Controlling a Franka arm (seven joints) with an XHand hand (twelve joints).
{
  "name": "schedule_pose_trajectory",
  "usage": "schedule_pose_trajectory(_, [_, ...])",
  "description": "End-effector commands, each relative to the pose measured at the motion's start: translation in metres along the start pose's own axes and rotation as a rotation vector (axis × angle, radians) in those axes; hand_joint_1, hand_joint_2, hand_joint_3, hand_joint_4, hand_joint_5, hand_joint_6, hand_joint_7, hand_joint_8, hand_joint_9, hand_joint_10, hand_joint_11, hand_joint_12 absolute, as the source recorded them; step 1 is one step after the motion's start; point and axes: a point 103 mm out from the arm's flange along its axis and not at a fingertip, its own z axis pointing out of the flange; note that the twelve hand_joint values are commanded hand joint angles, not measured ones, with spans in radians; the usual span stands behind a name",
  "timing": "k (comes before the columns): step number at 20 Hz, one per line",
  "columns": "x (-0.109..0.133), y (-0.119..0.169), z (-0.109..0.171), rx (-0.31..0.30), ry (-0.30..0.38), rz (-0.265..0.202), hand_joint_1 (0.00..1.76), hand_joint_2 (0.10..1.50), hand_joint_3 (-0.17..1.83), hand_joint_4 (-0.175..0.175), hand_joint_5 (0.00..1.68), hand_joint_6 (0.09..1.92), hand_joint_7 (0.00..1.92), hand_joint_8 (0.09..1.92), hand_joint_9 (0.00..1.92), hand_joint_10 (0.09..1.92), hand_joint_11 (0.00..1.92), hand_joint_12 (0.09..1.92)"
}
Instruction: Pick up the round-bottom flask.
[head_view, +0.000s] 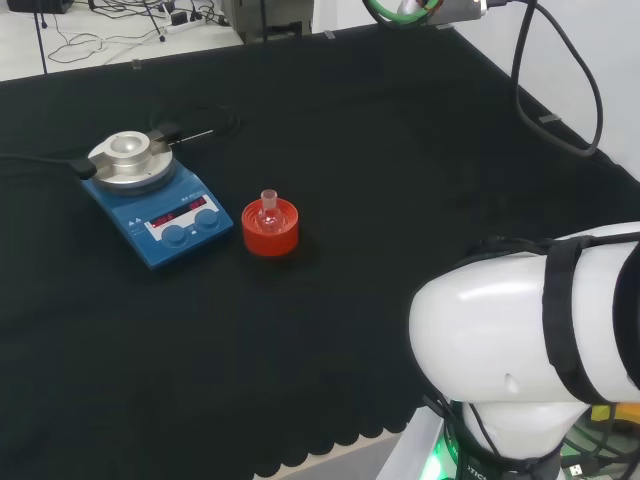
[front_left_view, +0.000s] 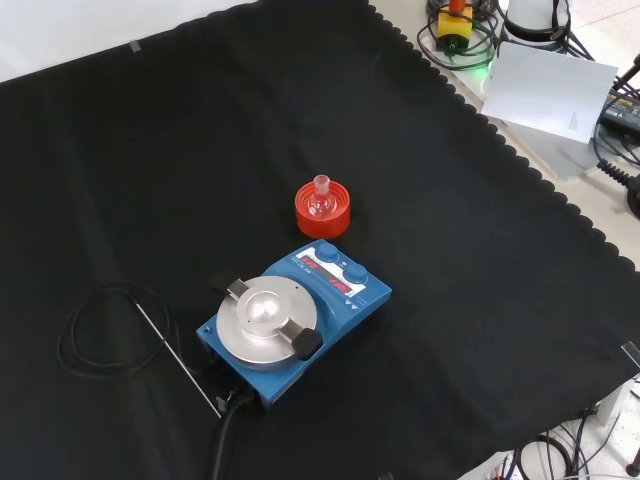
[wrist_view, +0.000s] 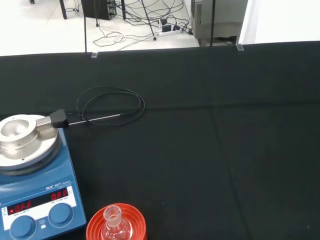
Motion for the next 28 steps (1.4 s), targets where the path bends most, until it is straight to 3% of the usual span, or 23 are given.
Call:
schedule_pose_trajectory(1, [-0.001, 0.001, 0.000, -0.012, -0.009, 0.000, 0.41, 1.03, 0.71, -0.019, 0.40, 0.18, 0.37, 0.87, 0.47, 0.91, 0.26, 1.41])
schedule_pose_trajectory(3, [-0.002, 0.002, 0.000, -0.011, -0.008, 0.000, 0.19, 1.19, 0.47, -0.014, 0.39, 0.16, 0.16, 0.67, 0.26, 0.73, 0.06, 1.40])
schedule_pose_trajectory(7, [-0.003, 0.005, 0.002, -0.006, -0.006, -0.001, 0.13, 1.26, 0.36, -0.013, 0.40, 0.14, 0.11, 0.59, 0.21, 0.67, 0.00, 1.40])
schedule_pose_trajectory(12, [-0.004, 0.012, 0.015, 0.010, -0.009, 0.006, 0.14, 1.26, 0.34, -0.013, 0.40, 0.14, 0.11, 0.59, 0.21, 0.66, 0.00, 1.41])
schedule_pose_trajectory(17, [-0.007, 0.028, 0.050, 0.034, 0.037, 0.020, 0.27, 1.21, 0.30, -0.015, 0.42, 0.14, 0.13, 0.59, 0.25, 0.67, 0.01, 1.43])
schedule_pose_trajectory(28, [-0.025, 0.085, 0.113, 0.034, 0.042, 0.038, 0.36, 1.18, 0.29, -0.024, 0.45, 0.13, 0.16, 0.60, 0.29, 0.68, 0.04, 1.43])
